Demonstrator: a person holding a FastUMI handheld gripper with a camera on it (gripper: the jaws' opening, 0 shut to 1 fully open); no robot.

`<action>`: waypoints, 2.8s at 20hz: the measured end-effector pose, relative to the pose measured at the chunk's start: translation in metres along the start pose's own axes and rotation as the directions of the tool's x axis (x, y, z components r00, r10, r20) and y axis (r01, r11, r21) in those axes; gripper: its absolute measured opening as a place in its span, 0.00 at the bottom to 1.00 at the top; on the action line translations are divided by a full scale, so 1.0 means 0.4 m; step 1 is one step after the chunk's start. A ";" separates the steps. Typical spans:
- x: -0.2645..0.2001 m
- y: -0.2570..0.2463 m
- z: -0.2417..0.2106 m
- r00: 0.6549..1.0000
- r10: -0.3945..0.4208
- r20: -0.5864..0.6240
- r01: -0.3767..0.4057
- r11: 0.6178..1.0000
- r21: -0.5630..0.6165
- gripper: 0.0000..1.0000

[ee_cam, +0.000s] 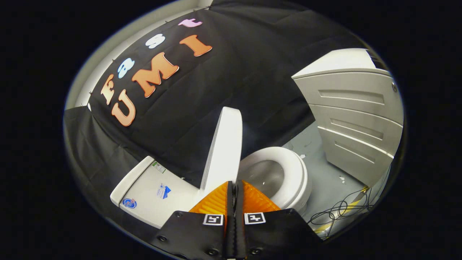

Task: Open the toilet lid.

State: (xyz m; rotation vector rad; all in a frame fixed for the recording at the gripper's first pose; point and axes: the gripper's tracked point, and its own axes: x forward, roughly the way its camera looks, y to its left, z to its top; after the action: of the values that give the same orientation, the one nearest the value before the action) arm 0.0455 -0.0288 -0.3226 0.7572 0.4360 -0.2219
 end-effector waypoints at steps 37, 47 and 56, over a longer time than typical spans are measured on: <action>-0.069 0.653 -0.024 0.992 0.118 0.047 -0.080 0.867 -0.492 0.08; -0.065 0.773 -0.077 0.988 0.145 0.045 -0.091 0.806 -0.585 0.08; -0.051 0.862 -0.143 0.990 0.110 0.083 -0.029 0.754 -0.656 0.08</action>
State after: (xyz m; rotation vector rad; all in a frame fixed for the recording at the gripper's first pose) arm 0.1299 0.2569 -0.1384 0.0605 0.3380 -0.0294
